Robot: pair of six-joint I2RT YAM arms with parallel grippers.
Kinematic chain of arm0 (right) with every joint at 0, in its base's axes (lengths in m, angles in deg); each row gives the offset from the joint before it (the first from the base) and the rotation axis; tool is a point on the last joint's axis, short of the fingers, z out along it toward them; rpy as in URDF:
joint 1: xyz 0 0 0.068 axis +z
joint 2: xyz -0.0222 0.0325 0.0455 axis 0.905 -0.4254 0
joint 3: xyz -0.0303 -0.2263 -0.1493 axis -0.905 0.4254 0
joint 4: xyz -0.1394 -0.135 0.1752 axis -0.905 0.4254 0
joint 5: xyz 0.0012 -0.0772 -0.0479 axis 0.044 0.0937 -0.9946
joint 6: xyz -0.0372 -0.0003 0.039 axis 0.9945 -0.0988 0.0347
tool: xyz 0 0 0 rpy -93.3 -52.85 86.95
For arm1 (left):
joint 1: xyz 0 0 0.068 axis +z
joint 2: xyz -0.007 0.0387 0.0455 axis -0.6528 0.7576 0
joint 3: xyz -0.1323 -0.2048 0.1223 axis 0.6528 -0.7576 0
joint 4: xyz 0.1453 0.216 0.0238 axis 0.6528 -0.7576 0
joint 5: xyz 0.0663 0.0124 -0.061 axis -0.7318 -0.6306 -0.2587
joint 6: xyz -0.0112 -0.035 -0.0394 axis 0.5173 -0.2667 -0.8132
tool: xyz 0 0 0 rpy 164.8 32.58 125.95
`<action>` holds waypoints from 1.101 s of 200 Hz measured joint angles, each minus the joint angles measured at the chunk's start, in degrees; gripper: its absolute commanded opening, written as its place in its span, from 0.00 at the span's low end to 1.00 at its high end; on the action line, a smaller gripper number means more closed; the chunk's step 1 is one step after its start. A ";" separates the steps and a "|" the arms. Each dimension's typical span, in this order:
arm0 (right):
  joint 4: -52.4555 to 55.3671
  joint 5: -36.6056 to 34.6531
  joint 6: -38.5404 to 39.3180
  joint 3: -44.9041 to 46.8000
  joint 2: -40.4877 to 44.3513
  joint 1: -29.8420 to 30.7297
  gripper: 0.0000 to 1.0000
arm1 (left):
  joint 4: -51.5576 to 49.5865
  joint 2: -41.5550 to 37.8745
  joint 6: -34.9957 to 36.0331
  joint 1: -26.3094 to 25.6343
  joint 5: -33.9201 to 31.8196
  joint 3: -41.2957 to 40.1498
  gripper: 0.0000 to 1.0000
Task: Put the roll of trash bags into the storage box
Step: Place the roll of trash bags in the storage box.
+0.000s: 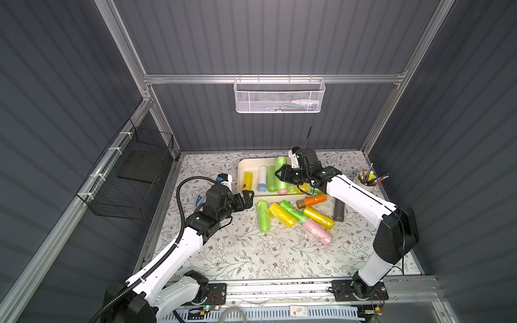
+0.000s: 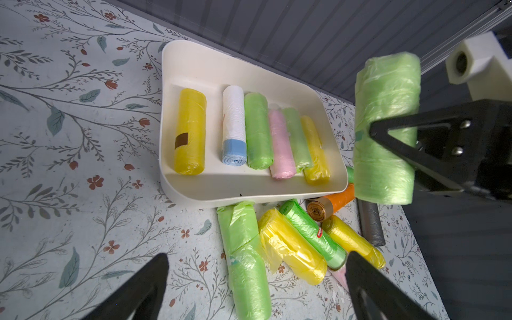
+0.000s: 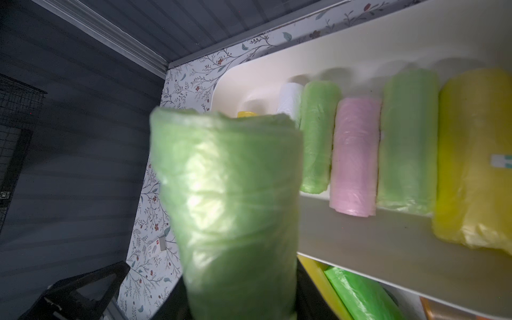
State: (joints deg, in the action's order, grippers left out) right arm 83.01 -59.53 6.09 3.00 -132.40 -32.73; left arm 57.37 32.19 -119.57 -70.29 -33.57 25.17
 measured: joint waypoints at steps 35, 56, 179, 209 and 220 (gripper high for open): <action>0.35 0.79 0.72 -3.52 -2.27 -0.74 0.31 | -1.14 0.68 -0.26 0.00 -0.46 0.00 1.00; 0.85 1.51 0.98 -6.58 -4.66 -1.14 0.31 | -1.77 1.01 -0.46 0.00 -0.50 0.00 1.00; 1.84 4.39 0.63 -17.16 -17.07 -3.63 0.27 | -3.61 0.92 -0.59 0.00 -0.66 0.22 1.00; 1.90 5.03 0.48 -19.32 -19.78 -4.00 0.29 | -3.65 0.92 -0.59 0.00 -0.66 0.22 1.00; 2.01 5.42 0.13 -20.68 -20.96 -4.07 0.29 | -3.91 0.92 -0.59 0.00 -0.66 0.22 1.00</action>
State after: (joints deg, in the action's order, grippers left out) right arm 85.02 -54.11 6.22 -17.68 -153.36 -36.80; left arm 53.46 33.11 -120.16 -70.29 -34.23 25.38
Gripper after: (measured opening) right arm 0.406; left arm 0.999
